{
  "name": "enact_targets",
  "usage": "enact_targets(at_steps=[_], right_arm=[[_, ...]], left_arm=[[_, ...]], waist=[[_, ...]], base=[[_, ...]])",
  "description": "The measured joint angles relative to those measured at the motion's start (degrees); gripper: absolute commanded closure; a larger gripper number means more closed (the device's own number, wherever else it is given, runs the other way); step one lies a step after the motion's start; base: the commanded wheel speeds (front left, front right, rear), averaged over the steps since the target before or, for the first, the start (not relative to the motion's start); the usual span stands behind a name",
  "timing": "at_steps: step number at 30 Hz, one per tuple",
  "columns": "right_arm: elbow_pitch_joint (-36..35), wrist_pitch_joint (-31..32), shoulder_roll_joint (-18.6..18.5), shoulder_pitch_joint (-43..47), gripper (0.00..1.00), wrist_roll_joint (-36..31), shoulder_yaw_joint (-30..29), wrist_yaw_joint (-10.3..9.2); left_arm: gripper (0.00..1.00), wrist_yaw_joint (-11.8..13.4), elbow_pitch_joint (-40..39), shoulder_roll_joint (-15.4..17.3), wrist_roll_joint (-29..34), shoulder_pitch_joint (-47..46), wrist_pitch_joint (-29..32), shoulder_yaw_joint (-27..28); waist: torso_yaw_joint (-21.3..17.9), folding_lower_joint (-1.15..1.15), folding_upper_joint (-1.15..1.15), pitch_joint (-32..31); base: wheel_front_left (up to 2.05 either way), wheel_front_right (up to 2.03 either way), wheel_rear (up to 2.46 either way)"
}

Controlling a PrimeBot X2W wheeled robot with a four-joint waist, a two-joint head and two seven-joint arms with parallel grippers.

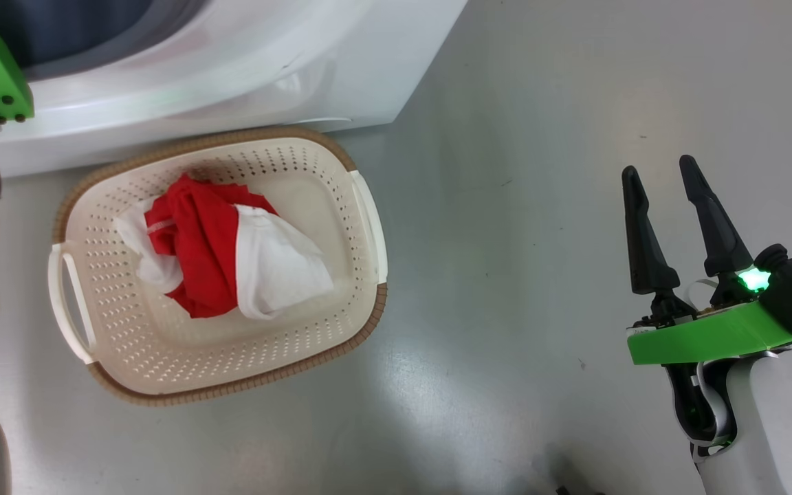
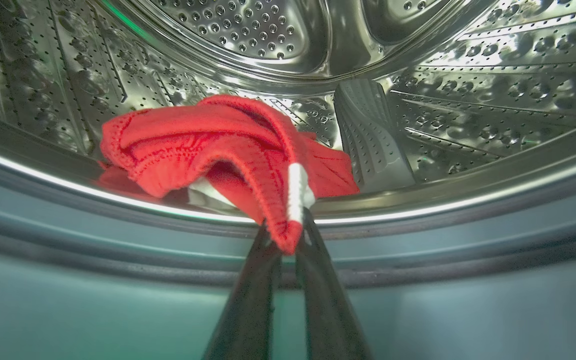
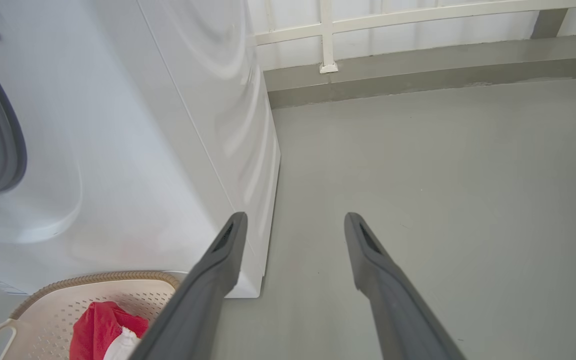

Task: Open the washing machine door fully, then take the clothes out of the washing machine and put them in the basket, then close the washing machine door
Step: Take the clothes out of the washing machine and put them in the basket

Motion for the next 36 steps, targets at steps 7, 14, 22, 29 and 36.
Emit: enact_targets(at_steps=[7, 14, 22, 29, 36], right_arm=[[0.1, 0.0, 0.0, 0.0, 0.00, 0.0, -0.1, 0.00], [0.4, 0.0, 0.0, 0.3, 0.00, -0.1, -0.3, 0.00], [0.7, 0.0, 0.0, 2.0, 0.00, -0.6, -1.3, 0.00], [0.9, 0.0, 0.0, 3.1, 0.00, -0.6, -2.0, 0.00], [1.1, 0.0, 0.0, 5.4, 0.00, -0.6, -2.2, 0.00]], left_arm=[[1.00, -0.4, -0.4, -1.1, -1.3, 0.1, -1.8, -0.2], [1.00, -1.2, -9.4, -2.4, -1.7, 5.9, -2.2, -1.0], [1.00, -3.2, -23.5, -4.2, -1.7, 16.4, -2.2, -0.9], [1.00, -4.2, -36.7, -7.0, -2.3, 25.0, -2.2, 1.2], [1.00, -5.5, -48.5, -8.7, -2.1, 33.1, -2.2, 2.6]], waist=[[0.8, 0.00, 0.00, -1.1], [2.0, 0.00, 0.00, -3.4], [4.1, 0.00, 0.00, -6.4], [5.7, 0.00, 0.00, -9.4], [6.9, 0.00, 0.00, -11.9]], base=[[0.00, 0.00, 0.00], [0.00, 0.00, 0.00], [0.00, 0.00, 0.00], [0.00, 0.00, 0.00], [0.00, 0.00, 0.00]])
